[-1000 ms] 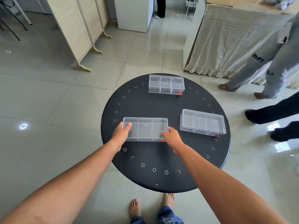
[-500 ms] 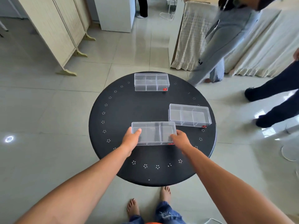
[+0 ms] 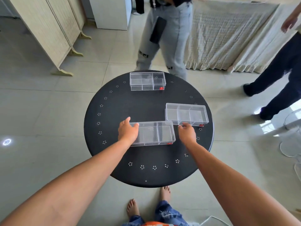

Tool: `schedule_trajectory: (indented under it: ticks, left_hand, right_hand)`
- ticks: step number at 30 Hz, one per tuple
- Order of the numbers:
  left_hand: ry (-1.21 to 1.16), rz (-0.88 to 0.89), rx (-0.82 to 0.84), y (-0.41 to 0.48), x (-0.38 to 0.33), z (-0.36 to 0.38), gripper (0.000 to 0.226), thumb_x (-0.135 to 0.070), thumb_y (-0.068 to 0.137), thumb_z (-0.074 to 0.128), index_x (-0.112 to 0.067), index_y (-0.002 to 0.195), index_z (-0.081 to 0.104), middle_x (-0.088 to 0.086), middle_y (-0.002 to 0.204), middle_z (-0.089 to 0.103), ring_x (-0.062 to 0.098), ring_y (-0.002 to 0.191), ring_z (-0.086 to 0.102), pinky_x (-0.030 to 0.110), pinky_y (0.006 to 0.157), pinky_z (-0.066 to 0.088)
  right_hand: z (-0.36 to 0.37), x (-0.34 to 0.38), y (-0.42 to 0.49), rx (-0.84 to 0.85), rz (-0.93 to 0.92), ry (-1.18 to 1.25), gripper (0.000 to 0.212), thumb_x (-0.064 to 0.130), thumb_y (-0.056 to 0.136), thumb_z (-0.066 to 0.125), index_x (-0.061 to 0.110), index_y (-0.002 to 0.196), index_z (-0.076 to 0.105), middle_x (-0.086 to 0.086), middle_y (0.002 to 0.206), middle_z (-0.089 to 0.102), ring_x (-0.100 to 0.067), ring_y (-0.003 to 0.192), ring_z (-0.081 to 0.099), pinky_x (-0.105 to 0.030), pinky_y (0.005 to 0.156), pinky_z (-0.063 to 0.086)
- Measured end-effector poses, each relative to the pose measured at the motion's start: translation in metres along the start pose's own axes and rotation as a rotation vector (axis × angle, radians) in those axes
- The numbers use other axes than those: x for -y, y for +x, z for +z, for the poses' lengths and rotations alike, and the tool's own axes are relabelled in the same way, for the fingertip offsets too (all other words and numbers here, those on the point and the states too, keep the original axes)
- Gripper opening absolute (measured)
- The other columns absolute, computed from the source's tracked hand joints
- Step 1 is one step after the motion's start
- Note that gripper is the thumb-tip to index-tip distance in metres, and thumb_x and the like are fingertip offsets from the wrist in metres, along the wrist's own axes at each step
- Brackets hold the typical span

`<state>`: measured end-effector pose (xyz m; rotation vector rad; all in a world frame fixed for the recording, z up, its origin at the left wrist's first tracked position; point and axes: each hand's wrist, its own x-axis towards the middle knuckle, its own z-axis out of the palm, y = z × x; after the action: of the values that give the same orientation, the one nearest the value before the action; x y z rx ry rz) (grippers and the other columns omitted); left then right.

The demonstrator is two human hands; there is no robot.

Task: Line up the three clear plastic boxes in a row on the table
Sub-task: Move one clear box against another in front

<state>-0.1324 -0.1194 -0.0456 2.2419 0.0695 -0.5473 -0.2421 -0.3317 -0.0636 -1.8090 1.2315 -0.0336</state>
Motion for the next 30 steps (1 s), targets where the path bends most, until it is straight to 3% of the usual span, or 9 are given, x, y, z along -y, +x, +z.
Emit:
schedule_trajectory:
  ticks: [3,8,14,17,20,23,25,28,30]
  left_hand:
    - [0.068,0.102,0.012,0.007,-0.027,0.004,0.052,-0.034,0.093,0.050,-0.023,0.144,0.043,0.006,0.152,0.039,0.026,0.134,0.043,0.044,0.110,0.037]
    - [0.127,0.173,0.122,0.016,-0.072,0.030,0.046,-0.032,0.095,0.047,-0.027,0.140,0.049,0.004,0.148,0.043,0.024,0.127,0.051,0.034,0.096,0.039]
    - [0.180,0.090,0.277,0.031,-0.103,0.073,0.059,-0.033,0.093,0.050,-0.022,0.149,0.037,0.006,0.155,0.039,0.028,0.137,0.044,0.037,0.105,0.037]
    - [0.170,0.046,0.324,0.036,-0.111,0.091,0.065,-0.031,0.094,0.051,-0.018,0.153,0.029,0.006,0.153,0.042,0.027,0.139,0.042,0.035,0.106,0.034]
    - [0.113,0.021,0.378,0.042,-0.112,0.103,0.061,-0.031,0.092,0.052,-0.015,0.149,0.036,0.005,0.144,0.051,0.028,0.133,0.048,0.034,0.103,0.037]
    - [0.067,0.076,0.379,0.046,-0.112,0.111,0.032,-0.030,0.084,0.051,-0.017,0.110,0.063,0.005,0.102,0.067,0.031,0.097,0.062,0.038,0.082,0.048]
    - [0.043,0.093,0.342,0.050,-0.111,0.111,0.024,-0.030,0.082,0.050,-0.016,0.097,0.062,0.005,0.091,0.066,0.029,0.086,0.061,0.037,0.071,0.046]
    - [0.031,0.118,0.273,0.056,-0.111,0.100,0.022,-0.028,0.084,0.048,-0.016,0.096,0.061,0.007,0.097,0.067,0.031,0.089,0.061,0.033,0.068,0.043]
    - [0.011,0.117,0.230,0.062,-0.110,0.088,0.017,-0.024,0.086,0.048,-0.011,0.087,0.059,0.011,0.090,0.064,0.036,0.088,0.057,0.036,0.067,0.042]
  right_hand:
    - [-0.025,0.001,0.018,-0.117,0.006,0.006,0.049,0.024,0.088,0.044,0.017,0.135,0.054,-0.018,0.129,0.060,-0.037,0.113,0.060,-0.044,0.098,0.048]
    - [-0.062,0.001,0.044,-0.227,0.086,-0.030,0.051,0.020,0.091,0.047,0.017,0.142,0.046,-0.016,0.142,0.042,-0.036,0.128,0.047,-0.041,0.106,0.038]
    - [-0.080,-0.010,0.070,-0.194,0.166,-0.028,0.058,0.021,0.092,0.050,0.014,0.148,0.036,-0.017,0.148,0.036,-0.035,0.134,0.040,-0.039,0.109,0.032]
    - [-0.083,-0.014,0.082,-0.101,0.180,0.050,0.062,0.021,0.094,0.047,0.011,0.151,0.028,-0.014,0.151,0.038,-0.033,0.132,0.045,-0.034,0.101,0.037]
    - [-0.083,-0.017,0.090,-0.047,0.172,0.121,0.052,0.025,0.098,0.043,0.009,0.147,0.038,-0.010,0.136,0.055,-0.030,0.116,0.055,-0.026,0.083,0.034]
    - [-0.080,-0.018,0.098,-0.054,0.126,0.216,0.032,0.028,0.097,0.038,0.009,0.108,0.062,-0.009,0.095,0.064,-0.026,0.087,0.056,-0.029,0.062,0.036]
    - [-0.078,-0.013,0.099,-0.048,0.124,0.263,0.024,0.026,0.095,0.039,0.013,0.089,0.057,-0.003,0.075,0.055,-0.023,0.074,0.048,-0.029,0.054,0.033]
    - [-0.074,0.000,0.098,-0.021,0.101,0.257,0.022,0.025,0.093,0.037,0.018,0.080,0.053,0.002,0.072,0.050,-0.017,0.065,0.042,-0.029,0.054,0.032]
    - [-0.067,0.013,0.098,0.006,0.085,0.254,0.022,0.027,0.091,0.036,0.018,0.084,0.055,0.000,0.078,0.053,-0.019,0.069,0.043,-0.029,0.056,0.032]
